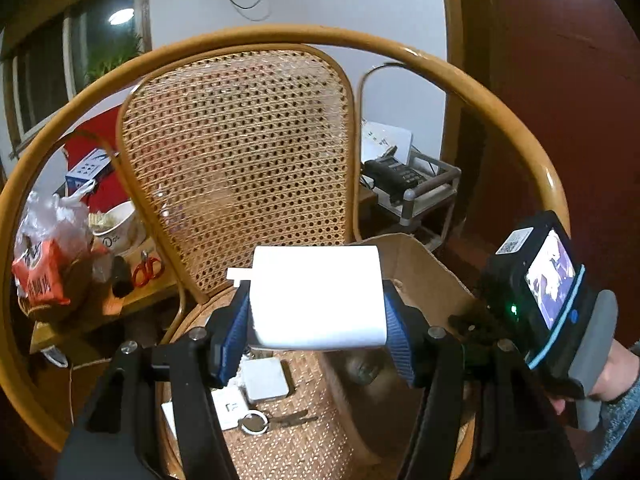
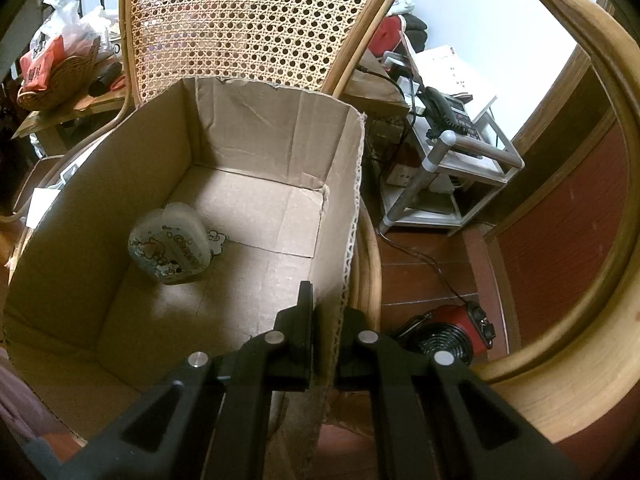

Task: Organize rigid objects
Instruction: 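Lift the white adapter with the left tool, lower into box, release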

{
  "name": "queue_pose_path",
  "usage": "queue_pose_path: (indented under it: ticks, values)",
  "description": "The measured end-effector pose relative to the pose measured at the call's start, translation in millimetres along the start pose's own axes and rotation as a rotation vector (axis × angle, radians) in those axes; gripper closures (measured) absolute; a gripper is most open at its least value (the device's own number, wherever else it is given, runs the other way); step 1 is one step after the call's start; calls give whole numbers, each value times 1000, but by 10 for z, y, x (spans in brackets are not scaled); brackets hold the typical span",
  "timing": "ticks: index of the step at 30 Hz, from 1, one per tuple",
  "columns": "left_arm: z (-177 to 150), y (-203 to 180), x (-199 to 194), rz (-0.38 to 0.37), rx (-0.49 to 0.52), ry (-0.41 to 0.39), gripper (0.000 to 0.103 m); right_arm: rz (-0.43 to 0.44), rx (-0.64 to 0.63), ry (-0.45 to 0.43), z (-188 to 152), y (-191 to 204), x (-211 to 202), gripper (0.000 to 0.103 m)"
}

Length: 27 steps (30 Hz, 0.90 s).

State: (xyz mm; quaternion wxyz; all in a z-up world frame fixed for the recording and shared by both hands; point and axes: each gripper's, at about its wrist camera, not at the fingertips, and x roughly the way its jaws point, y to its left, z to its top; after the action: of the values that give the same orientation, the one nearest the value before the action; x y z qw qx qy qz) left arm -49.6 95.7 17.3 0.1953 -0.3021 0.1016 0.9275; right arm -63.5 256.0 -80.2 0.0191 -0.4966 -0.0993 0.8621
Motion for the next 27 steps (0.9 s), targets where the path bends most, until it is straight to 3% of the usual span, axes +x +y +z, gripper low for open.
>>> queue_pose_path:
  ticks: [8, 20, 27]
  values:
    - [-123, -218, 235, -95, 37, 90, 44, -2, -3, -1, 17, -25, 3, 95]
    - [-501, -517, 322, -131, 134, 229, 43, -3, -5, -1, 38, -20, 10, 95]
    - [-550, -631, 426, -144, 176, 298, 43, -3, -6, 0, 55, -2, 22, 95]
